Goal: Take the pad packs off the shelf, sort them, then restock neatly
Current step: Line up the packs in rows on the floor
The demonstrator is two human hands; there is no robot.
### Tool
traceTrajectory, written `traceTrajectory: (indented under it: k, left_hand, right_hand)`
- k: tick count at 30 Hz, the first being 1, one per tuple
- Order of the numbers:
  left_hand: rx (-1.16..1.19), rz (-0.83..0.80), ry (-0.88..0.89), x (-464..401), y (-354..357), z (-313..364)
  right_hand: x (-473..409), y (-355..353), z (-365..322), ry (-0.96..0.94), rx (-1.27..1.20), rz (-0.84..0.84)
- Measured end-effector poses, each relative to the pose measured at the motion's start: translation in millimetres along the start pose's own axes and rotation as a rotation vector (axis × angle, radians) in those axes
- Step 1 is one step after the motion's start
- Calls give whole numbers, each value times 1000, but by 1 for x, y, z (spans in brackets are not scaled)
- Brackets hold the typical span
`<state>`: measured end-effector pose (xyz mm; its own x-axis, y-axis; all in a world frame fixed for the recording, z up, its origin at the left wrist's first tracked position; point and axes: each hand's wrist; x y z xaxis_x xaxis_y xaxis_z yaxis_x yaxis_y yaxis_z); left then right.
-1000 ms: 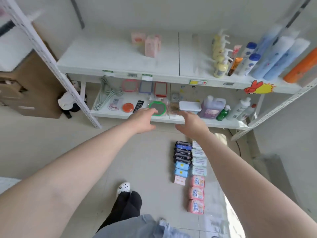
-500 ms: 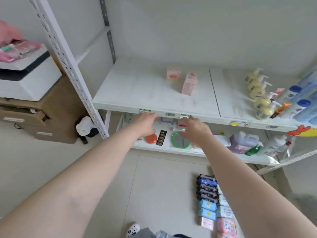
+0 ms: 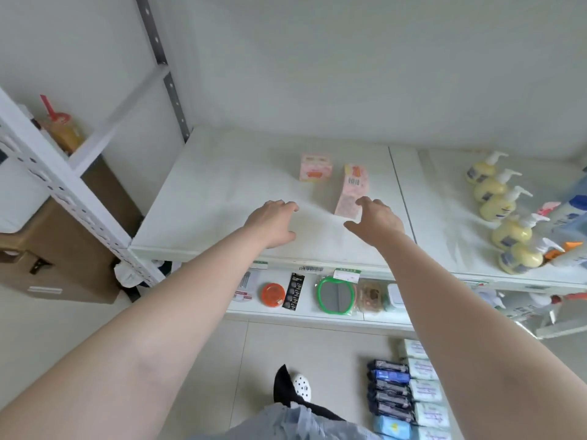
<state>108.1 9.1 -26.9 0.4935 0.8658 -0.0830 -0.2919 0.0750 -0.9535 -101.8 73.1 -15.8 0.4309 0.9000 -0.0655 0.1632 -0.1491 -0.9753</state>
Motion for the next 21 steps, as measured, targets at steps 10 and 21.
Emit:
traceTrajectory:
  k: [10,21]
  left_hand:
    - [220,24,-321,-121,28,-30]
    - [526,-17,-548,-250,60,-36]
  right_hand:
    - [-110,12,1,379,-146,-36]
    - [-141,24,-1,558,-122,-248]
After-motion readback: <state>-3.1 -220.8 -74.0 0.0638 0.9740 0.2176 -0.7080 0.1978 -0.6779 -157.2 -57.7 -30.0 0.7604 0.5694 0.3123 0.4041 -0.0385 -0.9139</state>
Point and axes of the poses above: each hand's wrist, its own x-axis away from the middle knuckle, its own y-axis out of the palm, z = x × y, and after that the axes turned 15 degrees about z, right-handed
